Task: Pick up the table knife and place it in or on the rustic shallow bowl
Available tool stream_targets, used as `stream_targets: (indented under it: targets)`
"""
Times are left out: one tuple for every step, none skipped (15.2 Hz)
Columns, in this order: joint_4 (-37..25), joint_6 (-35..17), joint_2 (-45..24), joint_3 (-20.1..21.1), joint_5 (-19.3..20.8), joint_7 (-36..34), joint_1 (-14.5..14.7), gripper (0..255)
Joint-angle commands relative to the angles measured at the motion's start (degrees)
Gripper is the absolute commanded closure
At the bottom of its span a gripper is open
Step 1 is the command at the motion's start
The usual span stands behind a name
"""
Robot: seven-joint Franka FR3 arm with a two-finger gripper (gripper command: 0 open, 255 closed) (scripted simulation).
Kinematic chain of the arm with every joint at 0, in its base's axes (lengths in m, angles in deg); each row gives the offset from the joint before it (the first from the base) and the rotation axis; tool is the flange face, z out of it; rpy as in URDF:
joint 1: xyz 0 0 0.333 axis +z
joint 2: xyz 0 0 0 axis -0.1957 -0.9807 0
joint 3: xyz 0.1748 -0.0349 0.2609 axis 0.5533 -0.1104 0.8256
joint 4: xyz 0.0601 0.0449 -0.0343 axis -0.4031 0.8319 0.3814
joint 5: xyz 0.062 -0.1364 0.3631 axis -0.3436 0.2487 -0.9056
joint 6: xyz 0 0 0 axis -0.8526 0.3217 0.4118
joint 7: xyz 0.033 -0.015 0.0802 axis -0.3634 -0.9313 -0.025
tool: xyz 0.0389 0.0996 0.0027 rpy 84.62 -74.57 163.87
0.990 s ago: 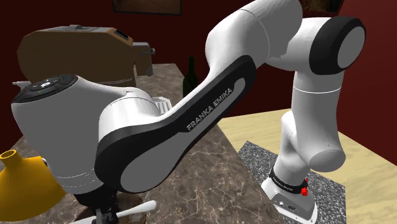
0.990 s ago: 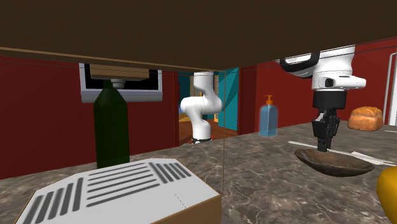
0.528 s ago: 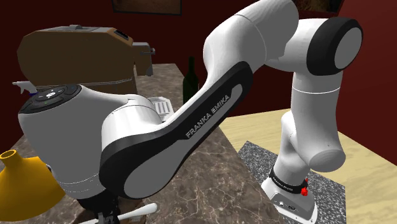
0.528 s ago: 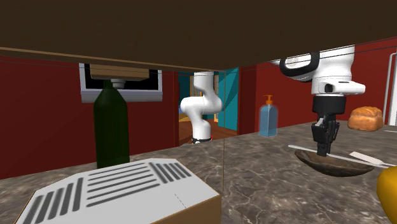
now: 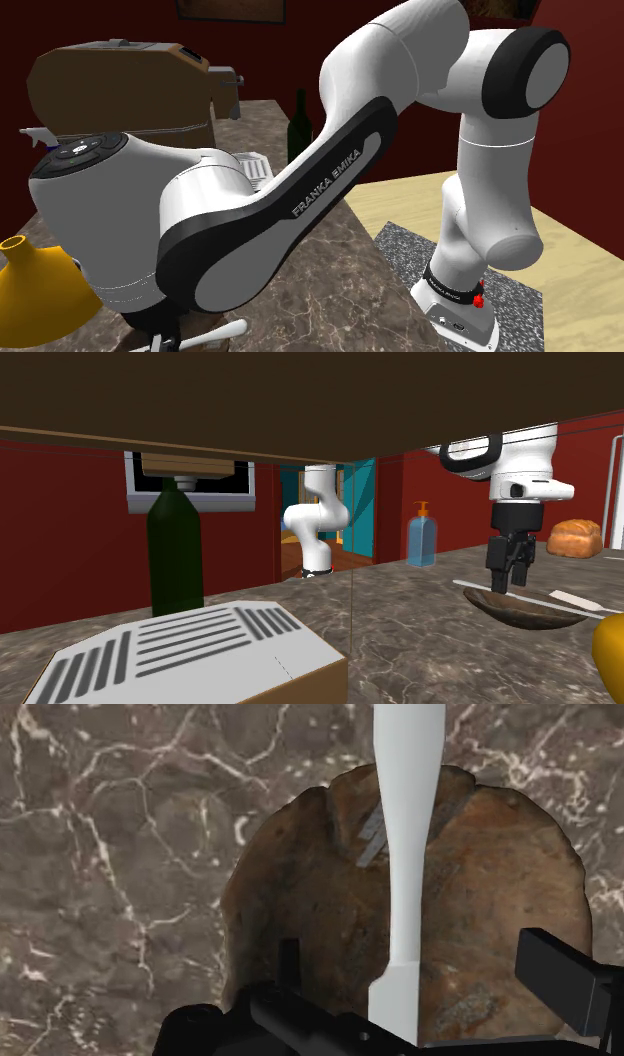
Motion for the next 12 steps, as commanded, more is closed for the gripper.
stream_targets:
  targets:
    - [-1.02, 1.66, 0.75, 0.18, -0.49, 0.32, -0.08, 0]
    - [-2.13, 3.36, 1.42, 0.34, -0.94, 0.62, -0.13, 0]
    - [-3.32, 5.08, 2.03, 0.48, -1.34, 0.88, -0.17, 0]
    - [-4.33, 6.46, 2.46, 0.58, -1.63, 1.07, -0.18, 0]
    - [-4.33, 6.46, 2.46, 0.58, -1.63, 1.08, -0.17, 0]
    - [-4.32, 6.45, 2.47, 0.58, -1.63, 1.08, -0.18, 0]
    - [-4.32, 6.45, 2.46, 0.58, -1.63, 1.08, -0.17, 0]
    - [-4.33, 6.46, 2.46, 0.58, -1.63, 1.08, -0.17, 0]
    - [-4.33, 6.46, 2.46, 0.58, -1.63, 1.08, -0.17, 0]
    - [-4.33, 6.46, 2.46, 0.58, -1.63, 1.08, -0.17, 0]
    - [-4.33, 6.46, 2.46, 0.58, -1.63, 1.08, -0.17, 0]
    - [-4.31, 6.44, 2.46, 0.58, -1.63, 1.07, -0.17, 0]
